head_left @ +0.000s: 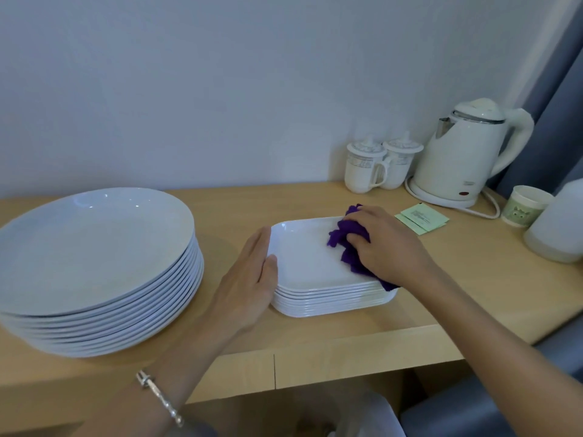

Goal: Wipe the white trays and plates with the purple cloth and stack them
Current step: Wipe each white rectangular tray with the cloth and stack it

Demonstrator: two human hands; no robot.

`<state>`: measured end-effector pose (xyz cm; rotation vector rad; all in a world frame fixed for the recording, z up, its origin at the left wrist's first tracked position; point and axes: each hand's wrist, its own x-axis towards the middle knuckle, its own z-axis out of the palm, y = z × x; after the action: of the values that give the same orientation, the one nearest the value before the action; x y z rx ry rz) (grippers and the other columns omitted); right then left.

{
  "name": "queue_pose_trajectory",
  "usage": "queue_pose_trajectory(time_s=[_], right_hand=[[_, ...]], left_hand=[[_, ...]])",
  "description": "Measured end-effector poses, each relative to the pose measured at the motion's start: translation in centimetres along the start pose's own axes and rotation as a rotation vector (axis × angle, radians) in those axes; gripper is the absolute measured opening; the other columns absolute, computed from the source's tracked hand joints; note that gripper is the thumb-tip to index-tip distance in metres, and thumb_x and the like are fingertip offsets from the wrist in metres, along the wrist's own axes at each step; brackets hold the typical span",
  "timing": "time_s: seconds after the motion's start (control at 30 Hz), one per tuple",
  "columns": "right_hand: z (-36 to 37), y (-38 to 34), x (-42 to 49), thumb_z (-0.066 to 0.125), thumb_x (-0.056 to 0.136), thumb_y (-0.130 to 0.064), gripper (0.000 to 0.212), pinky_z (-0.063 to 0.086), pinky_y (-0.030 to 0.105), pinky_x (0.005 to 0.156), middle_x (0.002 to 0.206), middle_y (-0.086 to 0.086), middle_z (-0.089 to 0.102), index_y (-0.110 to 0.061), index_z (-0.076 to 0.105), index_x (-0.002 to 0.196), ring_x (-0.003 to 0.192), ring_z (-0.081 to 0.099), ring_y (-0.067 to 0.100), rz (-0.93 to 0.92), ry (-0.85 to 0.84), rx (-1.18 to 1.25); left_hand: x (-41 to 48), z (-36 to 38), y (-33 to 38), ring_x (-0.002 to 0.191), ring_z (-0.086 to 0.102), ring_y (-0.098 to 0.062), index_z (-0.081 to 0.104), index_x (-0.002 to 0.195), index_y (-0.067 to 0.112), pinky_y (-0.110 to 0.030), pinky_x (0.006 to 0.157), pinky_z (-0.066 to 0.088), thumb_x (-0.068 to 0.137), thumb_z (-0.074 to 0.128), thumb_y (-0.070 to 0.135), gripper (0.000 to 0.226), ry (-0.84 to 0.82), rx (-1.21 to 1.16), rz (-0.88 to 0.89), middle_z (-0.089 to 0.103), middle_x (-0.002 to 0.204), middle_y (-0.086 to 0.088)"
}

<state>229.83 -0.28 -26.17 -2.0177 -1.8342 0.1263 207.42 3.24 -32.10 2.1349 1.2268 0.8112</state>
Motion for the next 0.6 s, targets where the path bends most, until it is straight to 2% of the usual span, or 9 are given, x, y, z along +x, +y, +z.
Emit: queue_pose_trajectory(time_s=[0.07,0.13,0.23,0.37,0.53,0.6], right_hand=[[0.9,-0.9,0.2,0.046,0.096,-0.026,0.033,0.033,0.026,0.088,0.139,-0.009,0.042,-0.028,0.053,0.128,0.123,0.043,0.014,0.003,0.047,-0.014],[1.5,-1.7,0.4,0.045,0.096,-0.027,0.033,0.035,0.027,0.090,0.140,-0.008,0.042,-0.028,0.053,0.127,0.124,0.043,0.015,0.018,0.073,0.007],[2.3,-3.1,0.5,0.045,0.096,-0.027,0.034,0.033,0.027,0.096,0.143,-0.007,0.040,-0.025,0.052,0.129,0.129,0.039,0.015,0.003,0.090,0.012],[3.2,-5.0,0.7,0.044,0.096,-0.026,0.036,0.031,0.030,0.102,0.144,-0.005,0.039,-0.024,0.050,0.132,0.133,0.034,0.015,-0.040,0.079,0.010],[2.4,-4.6,0.7,0.044,0.097,-0.026,0.034,0.033,0.028,0.095,0.142,-0.008,0.040,-0.027,0.051,0.130,0.127,0.039,0.014,-0.043,0.031,0.033],[2.1,-4.3,0.7,0.044,0.097,-0.025,0.034,0.034,0.028,0.093,0.141,-0.009,0.040,-0.027,0.052,0.130,0.125,0.041,0.014,-0.045,0.006,0.058]], left_hand=[[-0.2,-0.4,0.2,0.121,0.019,0.029,0.028,0.145,0.029,0.006,0.093,0.014,0.093,0.021,0.037,0.053,0.025,-0.036,0.013,0.030,0.145,0.024],[-0.5,-1.0,0.3,0.117,0.020,0.032,0.031,0.134,0.036,0.008,0.090,0.013,0.099,0.025,0.024,0.037,0.046,-0.075,0.017,0.034,0.133,0.030],[-0.8,-1.9,0.0,0.115,0.018,0.035,0.026,0.133,0.041,0.009,0.092,0.011,0.102,0.028,0.018,0.039,0.099,-0.146,-0.026,0.028,0.132,0.036],[-1.5,-2.6,-1.1,0.105,0.021,0.039,0.027,0.145,0.028,0.012,0.087,0.011,0.103,0.030,0.012,0.045,0.166,-0.240,-0.149,0.027,0.130,0.034],[-1.9,-2.5,-0.4,0.099,0.016,0.045,0.026,0.137,0.038,0.013,0.082,0.012,0.104,0.029,0.015,0.041,0.143,-0.257,-0.163,0.025,0.124,0.042],[-2.0,-2.4,-0.3,0.099,0.016,0.045,0.025,0.138,0.038,0.013,0.083,0.011,0.104,0.029,0.017,0.041,0.138,-0.253,-0.161,0.025,0.128,0.039]])
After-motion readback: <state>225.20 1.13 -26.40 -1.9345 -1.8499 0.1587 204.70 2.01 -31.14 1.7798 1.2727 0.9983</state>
